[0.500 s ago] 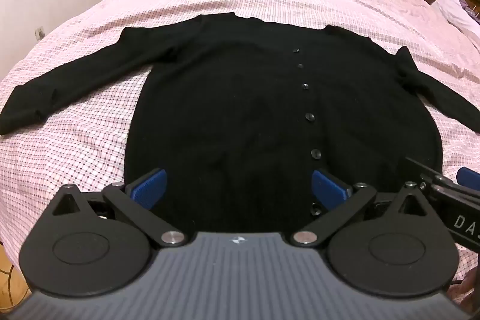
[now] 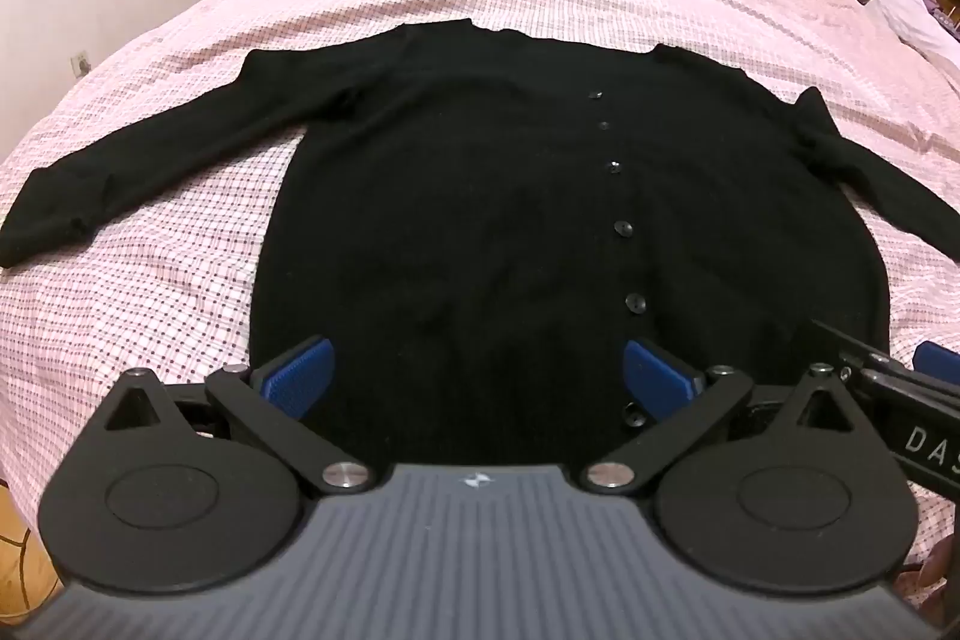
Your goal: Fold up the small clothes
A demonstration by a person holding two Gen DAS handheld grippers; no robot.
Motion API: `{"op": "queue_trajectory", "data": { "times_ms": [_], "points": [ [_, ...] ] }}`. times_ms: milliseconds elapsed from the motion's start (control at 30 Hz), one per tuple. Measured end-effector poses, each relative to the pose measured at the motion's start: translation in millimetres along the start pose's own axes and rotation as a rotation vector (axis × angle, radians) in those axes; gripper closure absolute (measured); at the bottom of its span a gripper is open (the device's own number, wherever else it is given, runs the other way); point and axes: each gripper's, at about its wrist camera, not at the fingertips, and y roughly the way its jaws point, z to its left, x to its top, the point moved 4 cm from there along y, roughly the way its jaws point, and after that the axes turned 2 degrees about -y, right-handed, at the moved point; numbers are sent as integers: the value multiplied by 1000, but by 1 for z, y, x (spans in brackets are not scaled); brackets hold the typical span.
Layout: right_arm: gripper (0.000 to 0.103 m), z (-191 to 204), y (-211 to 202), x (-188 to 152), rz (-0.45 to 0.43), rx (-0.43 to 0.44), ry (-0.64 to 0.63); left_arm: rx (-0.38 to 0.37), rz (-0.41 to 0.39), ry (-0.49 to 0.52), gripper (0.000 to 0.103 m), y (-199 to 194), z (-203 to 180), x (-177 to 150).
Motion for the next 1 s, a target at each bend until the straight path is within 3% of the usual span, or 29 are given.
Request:
{"op": "queue_trajectory", "data": {
  "times_ms": [1000],
  "points": [
    [0,0,1,2,17,-1,13,3,6,-1,0,0,1,0]
  ]
}}
